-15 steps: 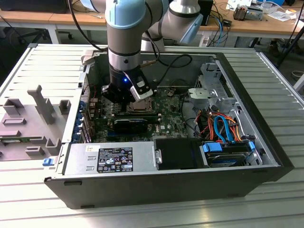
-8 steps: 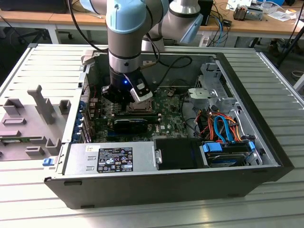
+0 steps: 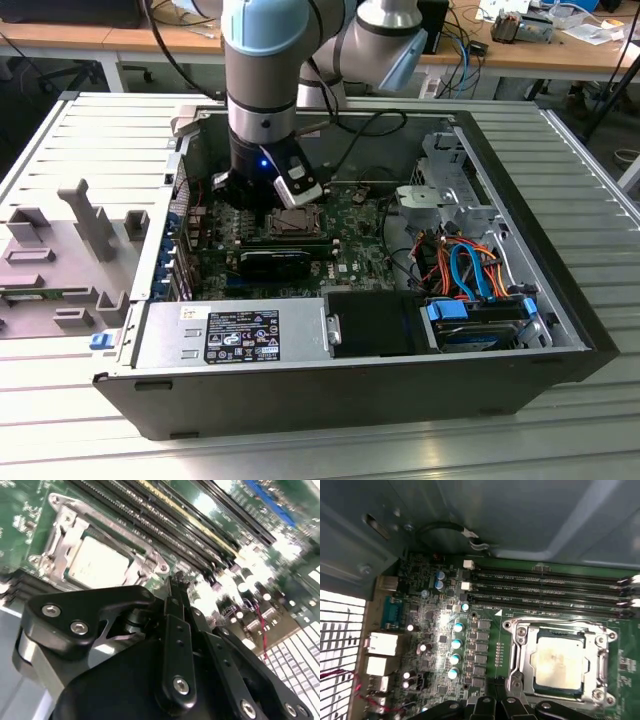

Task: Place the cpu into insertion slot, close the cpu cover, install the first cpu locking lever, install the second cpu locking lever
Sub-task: 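Install the second cpu locking lever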

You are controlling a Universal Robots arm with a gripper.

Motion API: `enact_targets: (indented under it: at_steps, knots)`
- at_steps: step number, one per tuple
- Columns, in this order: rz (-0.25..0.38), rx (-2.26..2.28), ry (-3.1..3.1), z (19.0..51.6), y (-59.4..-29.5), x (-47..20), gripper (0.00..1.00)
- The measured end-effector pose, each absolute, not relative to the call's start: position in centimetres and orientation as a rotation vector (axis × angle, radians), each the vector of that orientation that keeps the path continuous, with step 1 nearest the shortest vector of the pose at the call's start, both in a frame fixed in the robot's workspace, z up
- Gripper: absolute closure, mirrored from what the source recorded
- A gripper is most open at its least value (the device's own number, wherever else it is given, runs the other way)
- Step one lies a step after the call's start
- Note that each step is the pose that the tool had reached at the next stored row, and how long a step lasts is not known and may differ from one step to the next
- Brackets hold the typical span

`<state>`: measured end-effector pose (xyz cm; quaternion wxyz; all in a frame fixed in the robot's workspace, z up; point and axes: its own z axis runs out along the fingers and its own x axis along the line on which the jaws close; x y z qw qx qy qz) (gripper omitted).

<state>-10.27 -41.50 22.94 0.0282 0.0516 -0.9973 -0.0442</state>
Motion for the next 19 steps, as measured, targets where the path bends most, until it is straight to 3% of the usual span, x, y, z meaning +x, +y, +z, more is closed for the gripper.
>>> enact_targets:
  at_steps: [8,19]
  knots:
    - [-0.140,0.156,-3.054,24.3,-41.5,-9.1,0.89]
    - [-0.213,0.148,-2.955,24.1,-41.5,-2.8,0.89]
